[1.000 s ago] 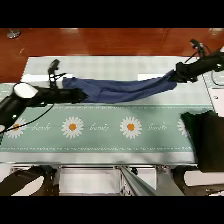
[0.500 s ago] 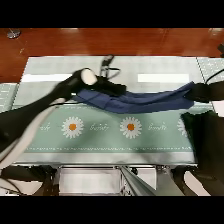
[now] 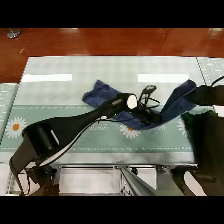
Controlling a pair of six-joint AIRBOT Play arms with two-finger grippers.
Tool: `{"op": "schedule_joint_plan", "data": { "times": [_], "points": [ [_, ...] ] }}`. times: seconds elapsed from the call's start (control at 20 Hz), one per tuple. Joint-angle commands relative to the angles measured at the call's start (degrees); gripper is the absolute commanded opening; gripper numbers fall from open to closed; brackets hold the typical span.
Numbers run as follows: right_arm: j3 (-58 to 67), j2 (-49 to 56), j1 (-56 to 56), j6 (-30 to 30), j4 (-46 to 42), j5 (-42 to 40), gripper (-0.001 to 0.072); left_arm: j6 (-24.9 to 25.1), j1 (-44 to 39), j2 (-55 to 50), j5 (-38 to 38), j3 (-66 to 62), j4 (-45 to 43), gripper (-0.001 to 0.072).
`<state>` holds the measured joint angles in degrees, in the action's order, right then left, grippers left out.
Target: Fold the shirts.
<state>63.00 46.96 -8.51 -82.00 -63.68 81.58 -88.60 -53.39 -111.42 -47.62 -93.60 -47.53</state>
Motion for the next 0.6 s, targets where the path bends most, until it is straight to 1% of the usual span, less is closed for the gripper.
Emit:
{"op": "schedule_joint_plan", "data": {
  "times": [0.0, 0.1, 0.3, 0.45, 0.55],
  "points": [
    [-0.02, 1.16, 4.9, -1.68, 0.17, -2.89, 0.0023, 2.4, -0.11, -0.24, -3.8, -2.12, 1.25, 0.0019],
    [-0.02, 3.04, 8.09, -2.58, 0.39, -4.59, 0.0023, 2.45, 5.49, 1.92, -6.47, -2.62, 0.74, 0.0018],
    [1.42, 9.2, 14.1, -3.32, 2.64, -8.63, 0.0023, 2.4, 22.01, 10.86, -16.44, -2.47, -3.98, 0.0018],
    [7.91, 17.81, 19.04, -3.32, 4.74, -10.32, 0.0022, 2.25, 33.4, 21.7, -22.88, -0.07, -12.15, 0.0018],
    [15.04, 25.4, 22.93, -3.32, 4.87, -10.14, 0.0023, 1.77, 40.63, 32.33, -23.23, 5.77, -15.67, 0.0018]
  ]
}}
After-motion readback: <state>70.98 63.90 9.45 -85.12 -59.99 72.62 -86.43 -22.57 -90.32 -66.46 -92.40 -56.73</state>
